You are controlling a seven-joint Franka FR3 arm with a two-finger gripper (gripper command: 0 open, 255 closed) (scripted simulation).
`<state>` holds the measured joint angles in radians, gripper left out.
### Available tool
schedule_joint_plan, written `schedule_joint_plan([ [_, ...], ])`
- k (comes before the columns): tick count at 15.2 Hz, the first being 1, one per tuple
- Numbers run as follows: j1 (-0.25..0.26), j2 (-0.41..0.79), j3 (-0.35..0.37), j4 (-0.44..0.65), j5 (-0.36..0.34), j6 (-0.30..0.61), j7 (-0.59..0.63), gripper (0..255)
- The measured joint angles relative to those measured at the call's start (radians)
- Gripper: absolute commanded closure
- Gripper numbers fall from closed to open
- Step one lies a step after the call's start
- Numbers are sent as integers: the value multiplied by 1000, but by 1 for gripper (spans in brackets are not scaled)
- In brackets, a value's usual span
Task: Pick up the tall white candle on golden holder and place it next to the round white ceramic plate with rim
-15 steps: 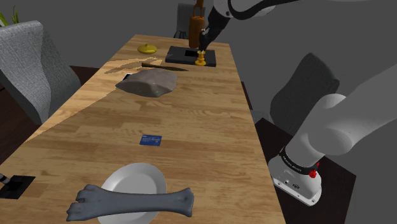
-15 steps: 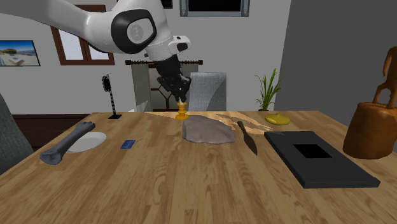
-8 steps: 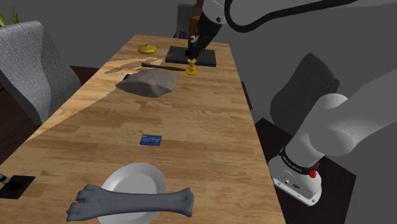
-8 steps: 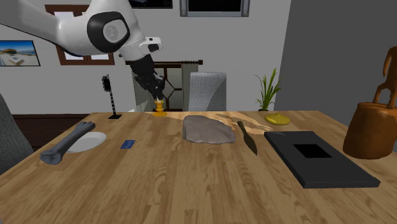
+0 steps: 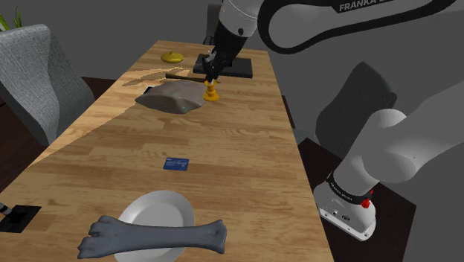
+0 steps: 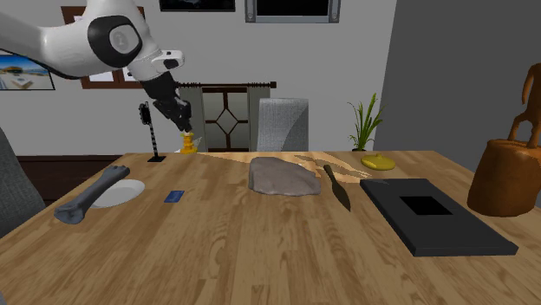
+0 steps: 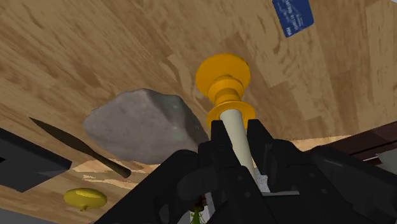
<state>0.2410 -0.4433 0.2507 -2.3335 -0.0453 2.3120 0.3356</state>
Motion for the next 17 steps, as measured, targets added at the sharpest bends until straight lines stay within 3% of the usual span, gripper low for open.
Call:
schedule_joint_plan([
  [8,25,71,181,90,-43,-38,230,255],
  [17,31,243,390,295,-171,-130,504,255],
])
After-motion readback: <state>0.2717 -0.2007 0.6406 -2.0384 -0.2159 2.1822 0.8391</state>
